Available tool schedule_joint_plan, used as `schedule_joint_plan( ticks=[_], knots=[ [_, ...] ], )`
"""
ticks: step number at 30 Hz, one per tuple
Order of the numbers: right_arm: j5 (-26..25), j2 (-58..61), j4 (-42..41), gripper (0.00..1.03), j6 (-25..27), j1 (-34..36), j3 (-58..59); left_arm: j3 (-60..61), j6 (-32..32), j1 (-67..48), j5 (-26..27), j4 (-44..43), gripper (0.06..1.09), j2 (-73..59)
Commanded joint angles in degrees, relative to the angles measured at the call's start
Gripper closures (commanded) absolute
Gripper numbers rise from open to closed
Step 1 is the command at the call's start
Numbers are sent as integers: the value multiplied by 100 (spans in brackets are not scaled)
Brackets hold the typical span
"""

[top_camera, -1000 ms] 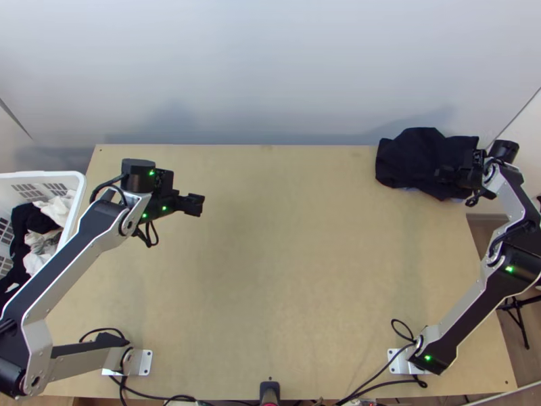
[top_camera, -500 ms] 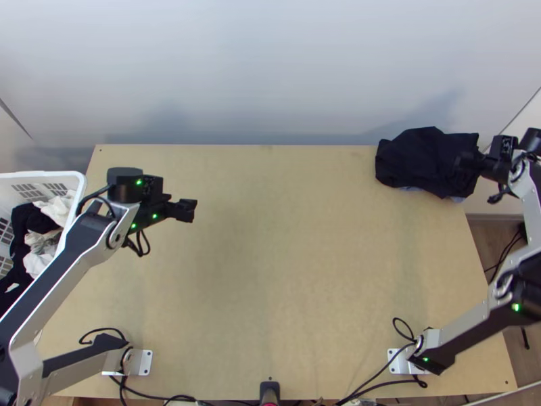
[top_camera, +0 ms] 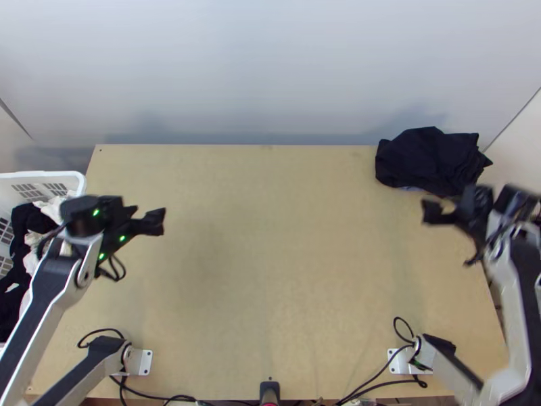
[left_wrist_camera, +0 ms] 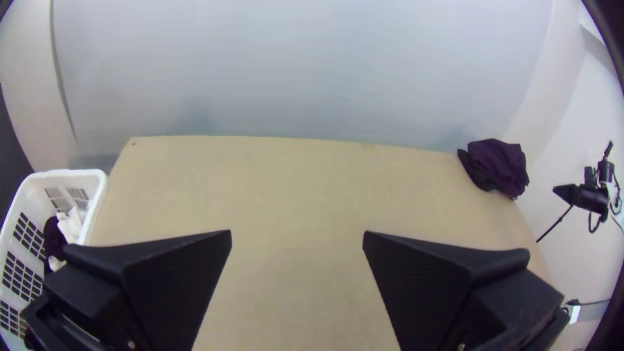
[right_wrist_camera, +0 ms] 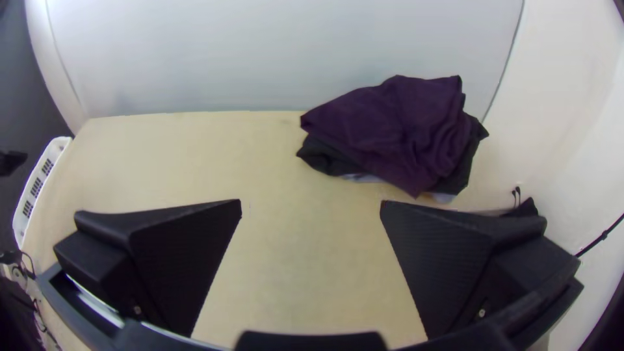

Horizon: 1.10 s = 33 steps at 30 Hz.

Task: Fold the t-shirt

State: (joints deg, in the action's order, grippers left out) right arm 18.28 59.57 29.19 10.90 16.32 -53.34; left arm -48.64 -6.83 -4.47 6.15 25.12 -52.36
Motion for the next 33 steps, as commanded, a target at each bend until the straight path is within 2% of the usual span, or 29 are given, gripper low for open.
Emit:
schedule_joint_plan(
  ticks=[1,4,9,15,20,22,24,27,29,33],
  knots=[
    [-290,-2231,-282,3,-457,-928,1757,1234,164,693,-35,-658,10,1342],
    [-290,-2899,-678,4,-615,-972,2363,1841,217,719,-158,-1001,10,1914],
    [-378,-3918,-1653,4,-1063,-1456,3647,3309,375,719,-369,-2214,11,3241],
    [-554,-5131,-1750,4,-1230,-1728,4227,4460,1087,719,-369,-2539,11,4700],
    [-835,-5843,-2023,4,-1327,-2097,4517,4653,1342,728,-369,-2381,11,5245],
    [-897,-5992,-2295,4,-993,-2159,4772,4671,1289,966,-369,-2416,11,5253],
    [-897,-5992,-2374,4,-887,-2177,4921,4838,1131,1124,-352,-2662,11,5253],
    [-897,-5957,-2295,4,-896,-2247,5044,4855,1035,1097,-352,-2574,11,5253],
    [-897,-5983,-2110,4,-958,-2317,5018,4847,1202,1097,-360,-2504,10,5236],
    [-897,-5966,-2084,4,-940,-1623,5009,4847,1281,1089,-360,-2495,10,5236]
  ],
)
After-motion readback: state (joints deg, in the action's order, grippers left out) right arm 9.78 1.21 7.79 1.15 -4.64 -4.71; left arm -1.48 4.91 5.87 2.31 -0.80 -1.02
